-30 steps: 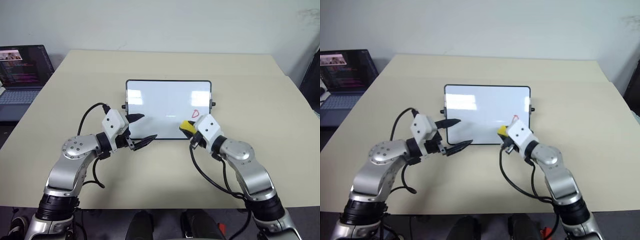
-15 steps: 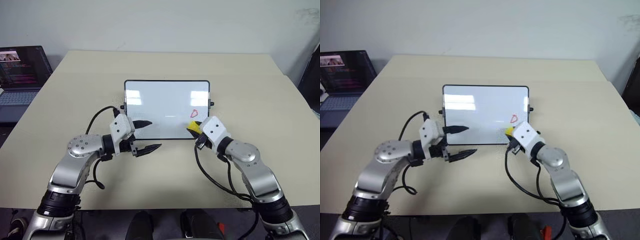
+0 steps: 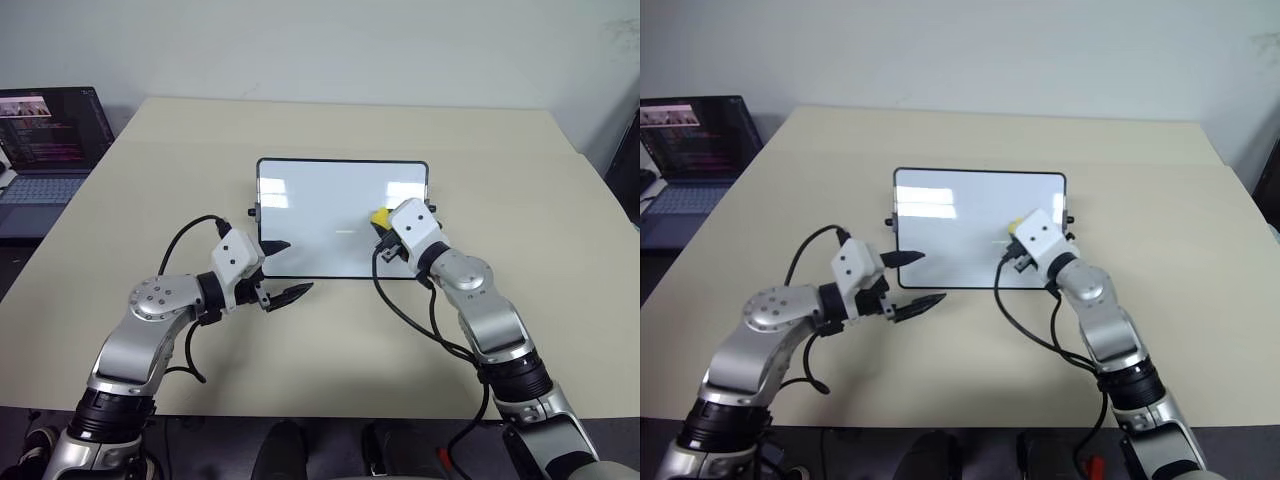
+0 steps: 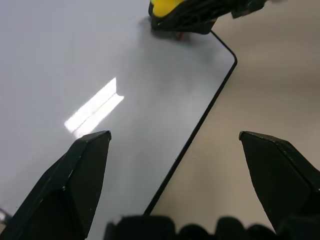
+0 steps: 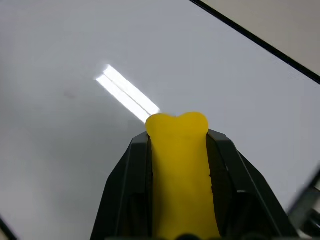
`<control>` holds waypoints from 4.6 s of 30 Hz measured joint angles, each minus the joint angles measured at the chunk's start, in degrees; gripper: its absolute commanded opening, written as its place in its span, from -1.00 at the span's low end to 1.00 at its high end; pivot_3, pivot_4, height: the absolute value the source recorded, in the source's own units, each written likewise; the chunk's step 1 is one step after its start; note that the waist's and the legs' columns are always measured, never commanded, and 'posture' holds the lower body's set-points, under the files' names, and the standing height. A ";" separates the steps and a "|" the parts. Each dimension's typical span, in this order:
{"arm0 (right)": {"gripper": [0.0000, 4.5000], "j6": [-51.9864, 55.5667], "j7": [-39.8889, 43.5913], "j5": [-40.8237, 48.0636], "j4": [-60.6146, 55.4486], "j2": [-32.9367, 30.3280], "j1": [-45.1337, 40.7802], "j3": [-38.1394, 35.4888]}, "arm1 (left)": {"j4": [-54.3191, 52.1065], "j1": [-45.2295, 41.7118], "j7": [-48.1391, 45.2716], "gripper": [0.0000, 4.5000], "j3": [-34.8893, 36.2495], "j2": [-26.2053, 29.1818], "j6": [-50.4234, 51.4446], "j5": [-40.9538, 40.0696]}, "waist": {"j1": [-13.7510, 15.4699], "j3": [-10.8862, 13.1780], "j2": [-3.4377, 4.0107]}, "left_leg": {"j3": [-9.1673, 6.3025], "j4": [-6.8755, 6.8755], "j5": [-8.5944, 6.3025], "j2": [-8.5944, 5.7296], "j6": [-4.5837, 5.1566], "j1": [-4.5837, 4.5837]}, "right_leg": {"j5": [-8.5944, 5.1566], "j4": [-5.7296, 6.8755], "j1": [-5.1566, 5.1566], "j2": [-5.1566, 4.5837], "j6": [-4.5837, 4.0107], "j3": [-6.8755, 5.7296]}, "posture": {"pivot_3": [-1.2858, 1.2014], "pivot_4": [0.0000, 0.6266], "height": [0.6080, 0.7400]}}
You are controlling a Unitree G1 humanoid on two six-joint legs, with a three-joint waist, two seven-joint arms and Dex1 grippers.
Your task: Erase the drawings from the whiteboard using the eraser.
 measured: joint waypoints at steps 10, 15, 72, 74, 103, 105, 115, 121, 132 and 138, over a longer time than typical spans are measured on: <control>-0.51 0.76 1.29 0.53 -0.56 -1.79 2.34 -2.08 | -0.03 -1.43 -1.09 1.00 -1.36 -0.47 0.50 -0.14 | -0.32 0.00 0.00 | 0.01 -0.02 0.00 0.03 0.00 0.08 | 0.00 0.08 0.00 0.09 0.00 0.01 | 0.03 -0.52 1.00; -0.51 3.85 6.10 1.77 -3.12 -1.90 4.60 2.27 | 0.18 -1.49 -1.35 1.00 -1.94 -0.62 0.46 -0.05 | -0.53 0.00 0.00 | 0.04 0.02 0.01 0.02 0.00 0.16 | 0.00 0.16 0.02 0.08 0.01 0.07 | 0.03 -0.52 1.00; -0.51 3.27 9.43 -5.56 -3.21 -5.42 3.92 5.52 | 1.20 -1.23 -2.51 1.00 -2.48 -0.88 -0.81 0.34 | -0.49 -0.04 -0.05 | 0.05 0.05 0.02 0.01 0.01 0.28 | 0.00 0.23 0.09 0.09 0.10 0.07 | 0.03 -0.52 1.00; -0.51 2.66 7.99 -5.71 -2.69 -4.80 3.77 5.48 | 1.20 -1.22 -2.52 1.00 -2.48 -0.88 -0.79 0.33 | -0.49 -0.04 -0.05 | 0.04 0.06 0.03 0.00 0.01 0.28 | -0.03 0.24 0.09 0.10 0.16 0.07 | 0.03 -0.52 1.00; -0.51 17.88 -8.31 3.32 -25.82 11.17 21.06 -16.56 | 9.96 -18.08 -15.01 1.00 -13.53 -10.13 -3.44 -0.17 | -0.39 -0.02 0.00 | 0.08 0.03 0.03 -0.13 0.01 0.11 | -0.11 0.15 0.02 0.27 0.28 0.04 | 0.03 -0.52 1.00; -0.51 17.27 -9.57 3.85 -23.77 12.34 21.21 -17.35 | 10.63 -18.73 -16.57 1.00 -14.76 -10.58 -3.55 -0.16 | -0.41 -0.01 0.00 | 0.09 0.01 0.03 -0.13 0.01 0.10 | -0.11 0.12 0.02 0.30 0.27 0.06 | 0.03 -0.52 1.00; -0.35 12.30 -13.81 8.69 -12.99 14.00 18.53 -23.11 | 13.63 -20.58 -18.85 1.00 -17.13 -12.75 -6.15 1.28 | -0.34 0.00 0.02 | 0.12 0.01 0.02 -0.11 0.01 0.08 | -0.01 0.11 0.01 0.31 0.07 0.08 | 0.03 -0.52 1.00; 0.46 10.37 -14.45 10.61 -9.04 13.61 17.76 -23.95 | 10.69 -18.71 -17.89 1.00 -17.01 -11.85 -5.24 1.22 | -0.39 0.00 0.03 | 0.11 -0.01 0.02 -0.07 0.01 0.09 | 0.00 0.11 0.01 0.34 0.06 0.11 | 0.03 -0.52 1.00; 0.98 5.15 -10.27 14.82 -14.96 11.00 19.78 -21.24 | 0.07 -5.41 -8.52 1.00 -7.88 -6.54 1.49 -1.08 | -0.58 0.06 0.15 | 0.02 -0.04 0.02 0.08 0.02 0.09 | -0.03 0.10 -0.03 0.31 0.09 0.11 | 0.03 -0.52 1.00; 0.98 -0.67 -4.52 15.91 -26.21 8.50 34.80 -11.00 | -12.50 12.29 8.99 1.00 5.20 -11.73 7.51 -4.15 | -0.34 0.04 0.16 | 0.01 -0.05 -0.04 0.10 -0.02 0.09 | -0.22 0.07 -0.01 0.06 0.35 0.11 | 0.03 -0.52 1.00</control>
